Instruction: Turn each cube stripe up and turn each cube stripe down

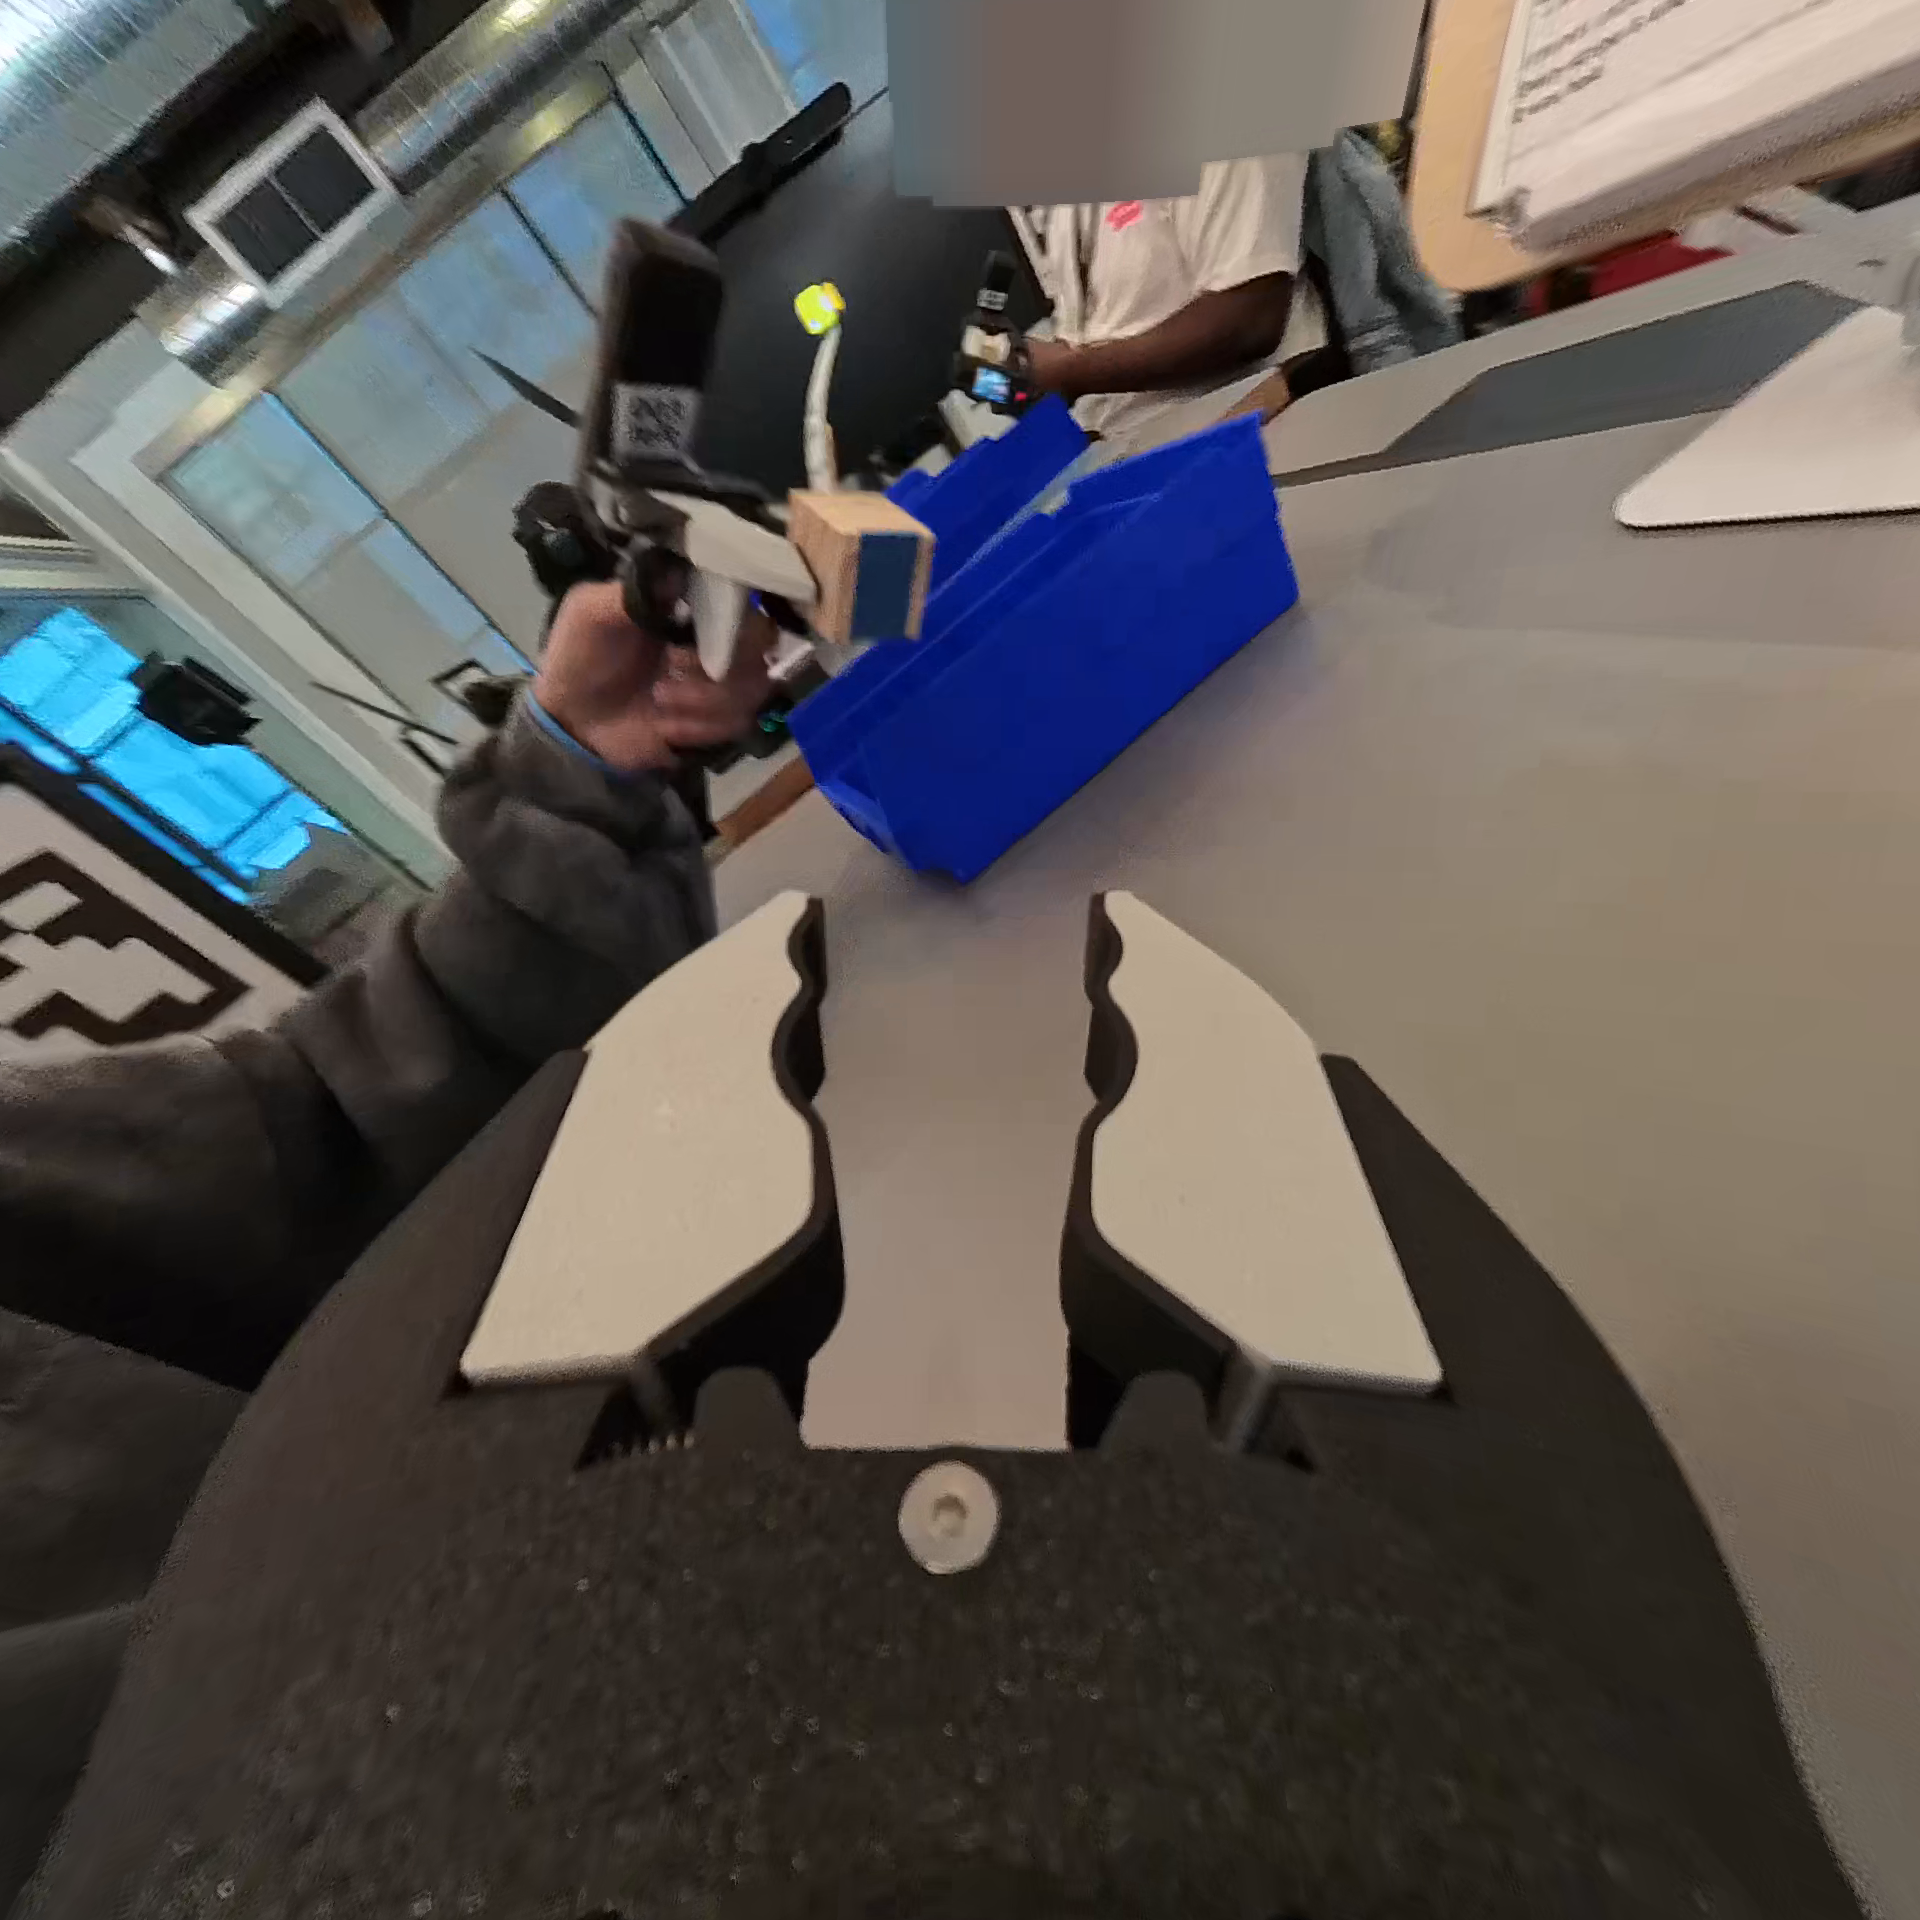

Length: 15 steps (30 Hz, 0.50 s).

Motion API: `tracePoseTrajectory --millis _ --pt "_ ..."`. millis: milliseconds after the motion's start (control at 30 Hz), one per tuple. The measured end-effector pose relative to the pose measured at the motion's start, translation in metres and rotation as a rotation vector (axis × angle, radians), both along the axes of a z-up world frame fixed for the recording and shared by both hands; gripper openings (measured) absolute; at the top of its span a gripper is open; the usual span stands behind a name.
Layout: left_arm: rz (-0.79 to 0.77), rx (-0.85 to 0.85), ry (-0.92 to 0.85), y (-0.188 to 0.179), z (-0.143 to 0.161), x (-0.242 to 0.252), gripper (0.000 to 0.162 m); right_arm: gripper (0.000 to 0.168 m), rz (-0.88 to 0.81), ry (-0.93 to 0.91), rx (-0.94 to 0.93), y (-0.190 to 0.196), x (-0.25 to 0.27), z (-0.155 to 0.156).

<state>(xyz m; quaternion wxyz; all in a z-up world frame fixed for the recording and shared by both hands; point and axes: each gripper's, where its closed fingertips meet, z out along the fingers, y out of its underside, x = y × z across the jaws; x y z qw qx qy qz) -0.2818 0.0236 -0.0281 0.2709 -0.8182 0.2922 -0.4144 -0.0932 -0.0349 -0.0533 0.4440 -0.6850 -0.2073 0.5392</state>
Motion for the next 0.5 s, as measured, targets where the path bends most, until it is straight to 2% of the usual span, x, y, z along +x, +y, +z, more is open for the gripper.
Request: tracePoseTrajectory --millis 167,333,400,500 --pt "-0.051 -0.237 -0.321 -0.021 0.005 0.095 0.046 0.052 0.097 0.131 -0.094 0.026 -0.016 0.036" --pt "-0.034 -0.352 -0.487 -0.008 0.001 0.140 0.046 0.062 0.121 0.256 -0.295 0.059 -0.024 0.036" --pt "-0.026 -0.378 -0.539 -0.003 -0.004 0.146 0.047 0.063 0.069 0.316 -0.350 0.071 -0.020 0.029" --pt "-0.028 -0.419 -0.519 -0.003 -0.022 0.148 0.047 0.073 0.046 0.298 -0.387 0.076 -0.019 0.012"
